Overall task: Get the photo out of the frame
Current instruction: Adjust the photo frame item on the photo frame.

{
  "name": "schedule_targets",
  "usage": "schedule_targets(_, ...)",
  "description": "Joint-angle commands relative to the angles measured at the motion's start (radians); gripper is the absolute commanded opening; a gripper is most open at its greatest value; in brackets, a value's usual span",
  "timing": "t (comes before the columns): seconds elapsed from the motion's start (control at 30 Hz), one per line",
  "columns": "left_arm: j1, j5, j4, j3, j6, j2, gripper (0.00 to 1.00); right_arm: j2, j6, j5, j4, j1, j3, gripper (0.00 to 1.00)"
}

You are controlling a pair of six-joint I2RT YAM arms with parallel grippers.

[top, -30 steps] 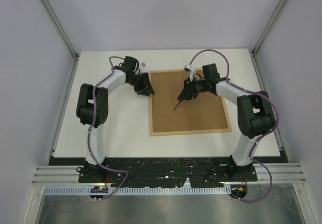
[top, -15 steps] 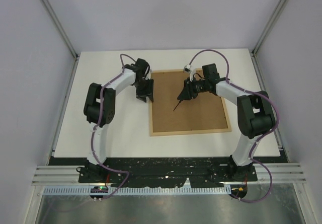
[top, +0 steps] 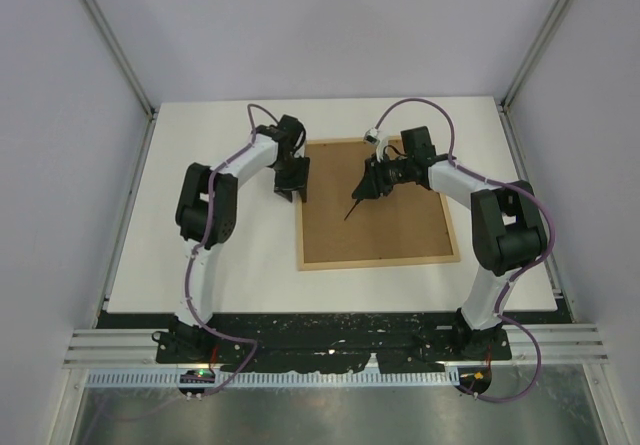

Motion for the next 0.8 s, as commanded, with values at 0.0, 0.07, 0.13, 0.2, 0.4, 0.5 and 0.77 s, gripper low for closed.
schedule_targets(0.0,-0.005,-0.027,-0.019,0.043,0.017,0.011,0.45,-0.025,-0.022,0.020,0.018,0.013,-0.012,0.08)
schedule_targets(0.07,-0.005,-0.025,-0.019,0.047,0.017,0.014,0.43,-0.024,-0.020,0.018,0.018,0.013,-0.011,0.08)
schedule_targets(0.13,-0.005,-0.025,-0.018,0.045,0.016,0.014,0.38,-0.022,-0.022,0.018,0.018,0.015,-0.011,0.08)
schedule_targets(0.2,-0.006,-0.020,-0.019,0.044,0.016,0.014,0.33,-0.023,-0.022,0.018,0.018,0.015,-0.011,0.08)
schedule_targets(0.4,-0.005,-0.005,-0.012,0.017,0.017,-0.001,0.17,-0.020,-0.023,0.020,0.018,0.016,-0.012,0.08)
schedule_targets(0.5,-0.003,0.035,0.008,-0.012,0.019,-0.021,0.08,-0.019,-0.023,0.021,0.017,0.016,-0.012,0.08)
schedule_targets(0.77,0.055,0.274,0.158,-0.137,-0.012,-0.081,0.00,-0.019,-0.026,0.020,0.006,0.016,-0.008,0.08)
